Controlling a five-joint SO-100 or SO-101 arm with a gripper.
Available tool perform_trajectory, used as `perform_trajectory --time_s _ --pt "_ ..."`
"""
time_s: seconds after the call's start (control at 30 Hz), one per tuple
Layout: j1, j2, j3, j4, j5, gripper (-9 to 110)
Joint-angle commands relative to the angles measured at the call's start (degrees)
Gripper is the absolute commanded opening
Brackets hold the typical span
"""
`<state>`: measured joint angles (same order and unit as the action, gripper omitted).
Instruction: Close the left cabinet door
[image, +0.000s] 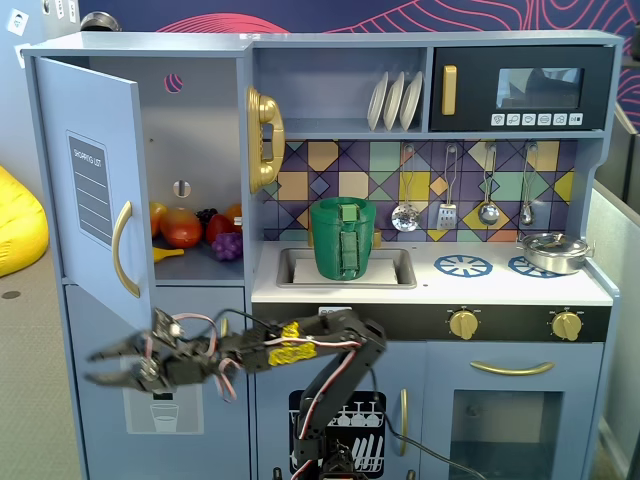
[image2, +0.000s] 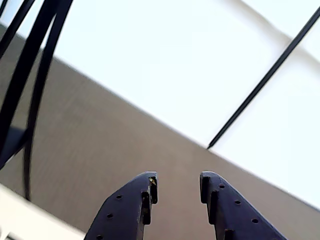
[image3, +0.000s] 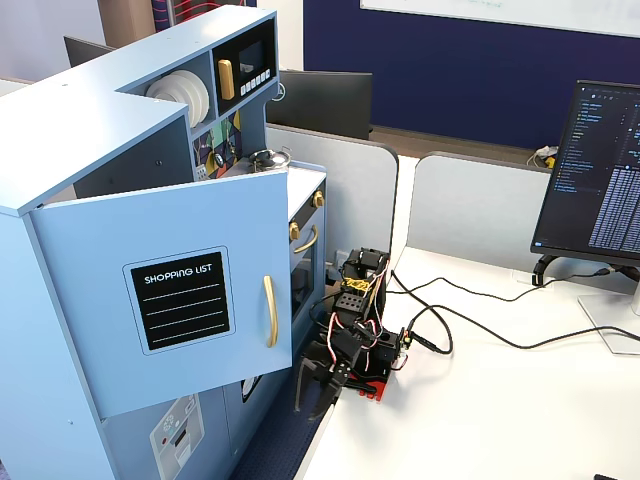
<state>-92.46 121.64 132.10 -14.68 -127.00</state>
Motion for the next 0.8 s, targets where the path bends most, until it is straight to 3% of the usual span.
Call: perform_trajectory --time_s 0.0,0.27,0.77 --pt "0.7 -6.9 -15.6 -1.6 -1.8 0" --pt "4.7 -13.9 -25.8 -0.8 -2.5 0" --pt "24.8 1.8 -4.3 -5.5 0.8 0"
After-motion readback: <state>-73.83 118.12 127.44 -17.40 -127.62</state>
